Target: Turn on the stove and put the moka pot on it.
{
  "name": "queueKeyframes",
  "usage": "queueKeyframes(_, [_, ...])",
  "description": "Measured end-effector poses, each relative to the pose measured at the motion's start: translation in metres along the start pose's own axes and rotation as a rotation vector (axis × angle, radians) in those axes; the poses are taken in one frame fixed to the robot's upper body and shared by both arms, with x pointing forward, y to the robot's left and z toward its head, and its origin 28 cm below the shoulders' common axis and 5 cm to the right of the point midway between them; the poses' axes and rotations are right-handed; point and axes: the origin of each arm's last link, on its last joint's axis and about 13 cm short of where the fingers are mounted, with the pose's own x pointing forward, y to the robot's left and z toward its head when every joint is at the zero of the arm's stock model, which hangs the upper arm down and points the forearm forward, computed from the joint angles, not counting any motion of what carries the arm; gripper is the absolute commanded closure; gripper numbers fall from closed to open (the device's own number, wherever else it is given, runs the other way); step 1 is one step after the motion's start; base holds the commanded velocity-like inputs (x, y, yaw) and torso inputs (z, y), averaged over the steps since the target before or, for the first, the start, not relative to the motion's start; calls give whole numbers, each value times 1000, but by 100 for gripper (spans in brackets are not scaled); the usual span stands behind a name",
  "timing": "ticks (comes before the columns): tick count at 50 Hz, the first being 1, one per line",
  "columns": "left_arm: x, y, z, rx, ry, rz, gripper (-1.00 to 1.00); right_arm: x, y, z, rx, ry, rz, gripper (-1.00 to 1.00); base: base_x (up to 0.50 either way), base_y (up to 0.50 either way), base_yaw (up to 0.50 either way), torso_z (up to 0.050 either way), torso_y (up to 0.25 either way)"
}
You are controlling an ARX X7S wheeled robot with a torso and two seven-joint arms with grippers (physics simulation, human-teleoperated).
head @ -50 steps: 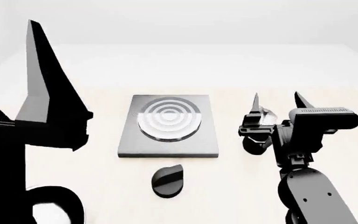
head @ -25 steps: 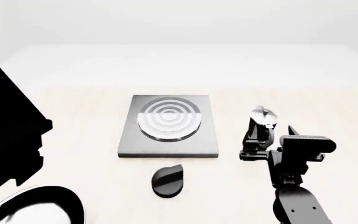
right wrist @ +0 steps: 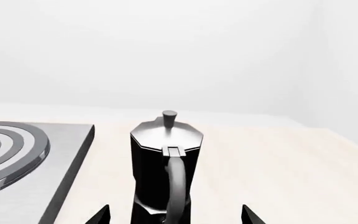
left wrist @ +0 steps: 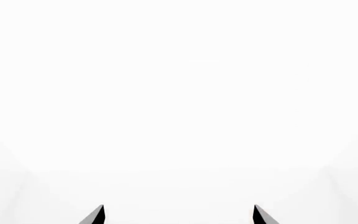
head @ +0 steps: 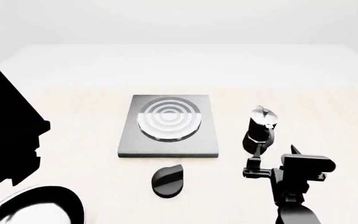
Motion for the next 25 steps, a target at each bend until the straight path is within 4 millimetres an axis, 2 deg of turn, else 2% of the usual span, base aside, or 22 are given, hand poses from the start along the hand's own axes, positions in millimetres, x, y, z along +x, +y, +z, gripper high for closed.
queueKeyframes(25, [-2, 1, -1, -10, 12, 1, -100, 19, 3, -6, -18, 20, -8, -100, 0, 0, 0, 0, 0])
